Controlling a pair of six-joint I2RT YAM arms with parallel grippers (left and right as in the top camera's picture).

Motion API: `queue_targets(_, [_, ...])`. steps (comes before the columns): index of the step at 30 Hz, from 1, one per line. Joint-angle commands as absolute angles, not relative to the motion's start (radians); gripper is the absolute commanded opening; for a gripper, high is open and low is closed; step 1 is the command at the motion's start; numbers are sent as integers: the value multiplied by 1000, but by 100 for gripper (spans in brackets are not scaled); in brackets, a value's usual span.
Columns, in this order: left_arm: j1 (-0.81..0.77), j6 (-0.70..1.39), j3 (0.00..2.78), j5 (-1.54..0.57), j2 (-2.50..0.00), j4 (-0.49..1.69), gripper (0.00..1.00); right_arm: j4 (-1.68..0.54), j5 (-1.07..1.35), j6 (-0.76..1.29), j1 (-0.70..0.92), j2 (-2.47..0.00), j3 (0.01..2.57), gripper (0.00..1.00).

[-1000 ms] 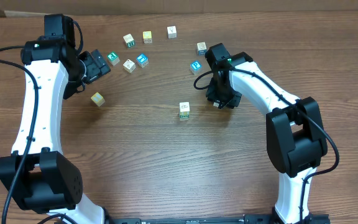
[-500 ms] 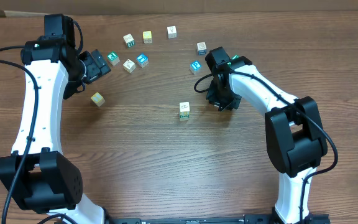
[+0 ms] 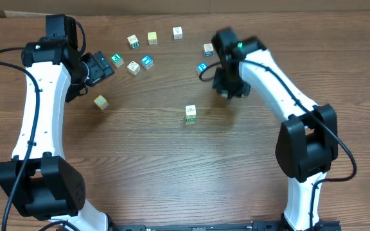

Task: Form a tower
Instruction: 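Lift the duck block and carry it left over the stack, then lower the duck block onto the top of the stack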

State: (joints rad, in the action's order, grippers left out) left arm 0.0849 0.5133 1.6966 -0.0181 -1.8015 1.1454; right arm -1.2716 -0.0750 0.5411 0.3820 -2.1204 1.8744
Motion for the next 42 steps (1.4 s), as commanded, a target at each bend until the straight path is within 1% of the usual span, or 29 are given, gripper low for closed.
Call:
queue_targets(1, [78, 494, 1697, -12, -1813, 1148, 100, -1376, -76, 514, 385, -2110, 2048, 13])
queue_targets(5, [78, 494, 1697, -12, -1813, 1148, 100, -1512, -64, 485, 397, -2109, 2180, 11])
queue_targets(10, [78, 494, 1697, -12, -1813, 1148, 100, -1551, 84, 356, 423, -2110, 2183, 11])
queue_targets(15, [78, 494, 1697, -12, -1813, 1148, 100, -1602, 84, 348, 453, -2109, 2182, 10])
queue_targets(31, [78, 494, 1697, -12, -1813, 1148, 99, -1618, 91, 337, 607, -2110, 2179, 11])
queue_targets(37, [78, 494, 1697, -12, -1813, 1148, 100, -1599, 91, 397, 626, -2110, 2166, 11])
queue_targets(42, [78, 494, 1697, -12, -1813, 1148, 100, -1569, 91, 400, 629, -2110, 2131, 11])
